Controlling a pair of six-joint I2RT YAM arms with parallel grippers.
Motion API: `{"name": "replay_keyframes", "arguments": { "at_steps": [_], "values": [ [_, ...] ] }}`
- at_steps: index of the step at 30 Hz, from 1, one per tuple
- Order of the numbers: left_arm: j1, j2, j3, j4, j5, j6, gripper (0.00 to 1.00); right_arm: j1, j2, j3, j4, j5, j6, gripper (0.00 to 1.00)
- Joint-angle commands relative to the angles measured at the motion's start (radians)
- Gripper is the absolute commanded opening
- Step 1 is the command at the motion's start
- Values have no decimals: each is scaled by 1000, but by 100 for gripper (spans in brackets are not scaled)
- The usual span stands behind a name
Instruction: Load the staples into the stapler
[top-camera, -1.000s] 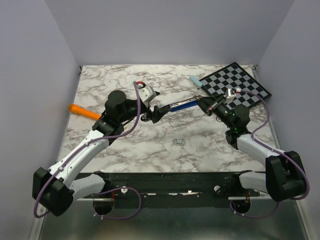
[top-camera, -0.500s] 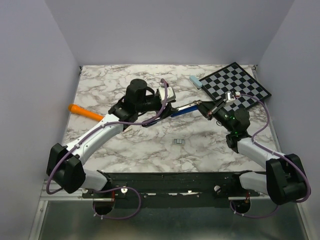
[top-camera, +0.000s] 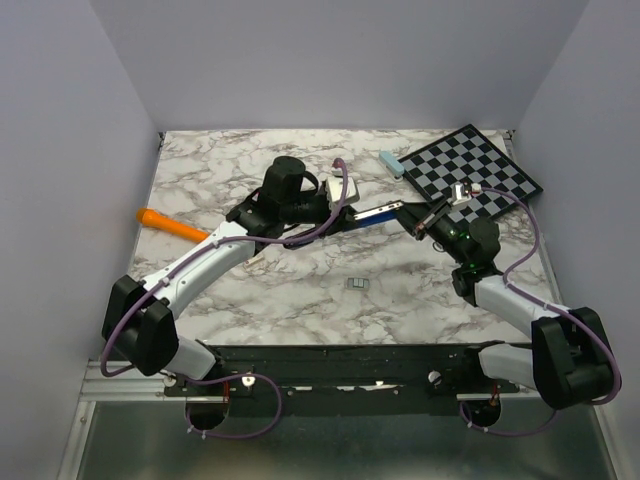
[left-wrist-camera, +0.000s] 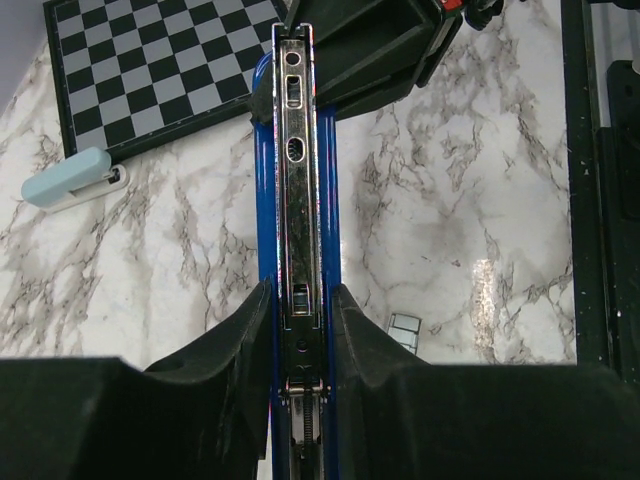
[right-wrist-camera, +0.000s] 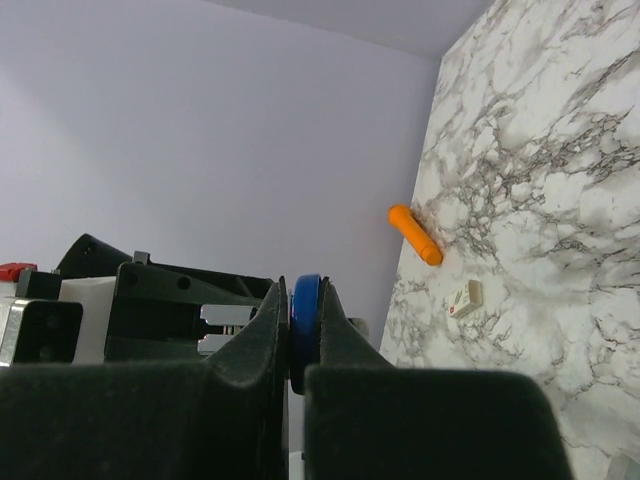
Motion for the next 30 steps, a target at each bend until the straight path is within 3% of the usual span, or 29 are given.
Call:
{"name": "replay_keyframes", "arguments": {
  "at_steps": [1,5,8,9,12,15,18,22,26,30],
  "values": [
    [-4,22,28,-37,56,46,3,-4,-9,1,99,-25,32,1],
    [8,32,21,-34,68,57,0,-2,-12,-14,70,-40,4,6],
    [38,47,24,-51,86,70,0,-5,-43,-56,49,-25,-20,27],
    [49,51,24,-55,91,75,0,-15,-53,-68,40,-22,-30,39],
    [81,70,33,-86,99,119,0,-62,-99,-112,4,-29,-53,56],
    [95,105,48,-141,96,199,0,-108,-176,-136,-87,-34,-120,68],
    [97,169,91,-227,89,287,0,-127,-256,-114,-299,13,-258,77],
    [94,287,183,-348,83,379,0,-127,-411,-44,-679,133,-483,85],
    [80,384,258,-428,60,442,0,-130,-492,-2,-864,216,-672,86],
    [48,470,312,-489,23,483,0,-128,-551,-8,-967,271,-734,86]
  ]
}}
